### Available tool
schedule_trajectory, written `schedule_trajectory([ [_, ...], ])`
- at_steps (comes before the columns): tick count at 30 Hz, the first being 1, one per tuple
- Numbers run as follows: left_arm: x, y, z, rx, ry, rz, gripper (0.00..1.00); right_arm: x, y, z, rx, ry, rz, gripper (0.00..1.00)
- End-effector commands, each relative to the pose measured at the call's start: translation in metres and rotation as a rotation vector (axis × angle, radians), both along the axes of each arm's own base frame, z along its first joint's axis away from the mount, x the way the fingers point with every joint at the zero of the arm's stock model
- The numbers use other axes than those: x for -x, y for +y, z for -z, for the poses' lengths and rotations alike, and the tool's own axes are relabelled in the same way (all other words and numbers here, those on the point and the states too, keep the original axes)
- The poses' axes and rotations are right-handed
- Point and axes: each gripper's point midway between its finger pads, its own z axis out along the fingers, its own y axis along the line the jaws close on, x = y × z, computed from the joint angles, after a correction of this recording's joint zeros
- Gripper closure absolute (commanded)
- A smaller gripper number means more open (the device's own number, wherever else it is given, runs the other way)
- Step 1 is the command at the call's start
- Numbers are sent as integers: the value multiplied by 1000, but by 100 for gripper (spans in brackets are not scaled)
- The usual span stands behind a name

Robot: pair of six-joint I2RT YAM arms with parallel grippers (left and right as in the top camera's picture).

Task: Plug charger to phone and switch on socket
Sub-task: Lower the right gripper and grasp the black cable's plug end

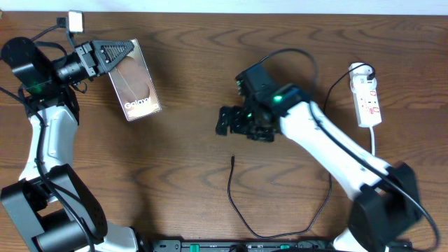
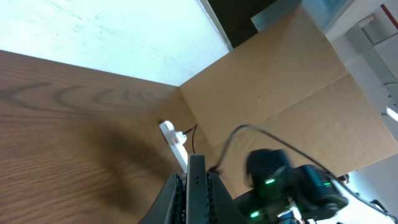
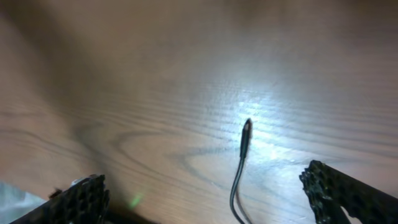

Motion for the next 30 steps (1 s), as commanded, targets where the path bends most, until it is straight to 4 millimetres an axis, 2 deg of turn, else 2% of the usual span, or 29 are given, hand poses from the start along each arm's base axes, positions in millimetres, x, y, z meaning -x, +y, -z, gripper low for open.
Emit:
schedule_trajectory([
  [1,4,0,-8,-14,-32,10,92,13,14,27,1,109,-14,4],
  [5,6,-1,-8,-15,-32,21,92,15,13,45,26,153,-10,4],
  [10,5,-1,-8,-15,-32,20,92,19,16,47,23,173,-15,6],
  [13,5,-1,-8,-15,-32,20,93,21,17,50,37,185,6,11],
  [21,6,-1,-8,-15,-32,21,92,29,12,71,117,241,65,15],
  [30,6,-1,-8,-15,-32,21,92,36,8,85,166,286,92,15],
])
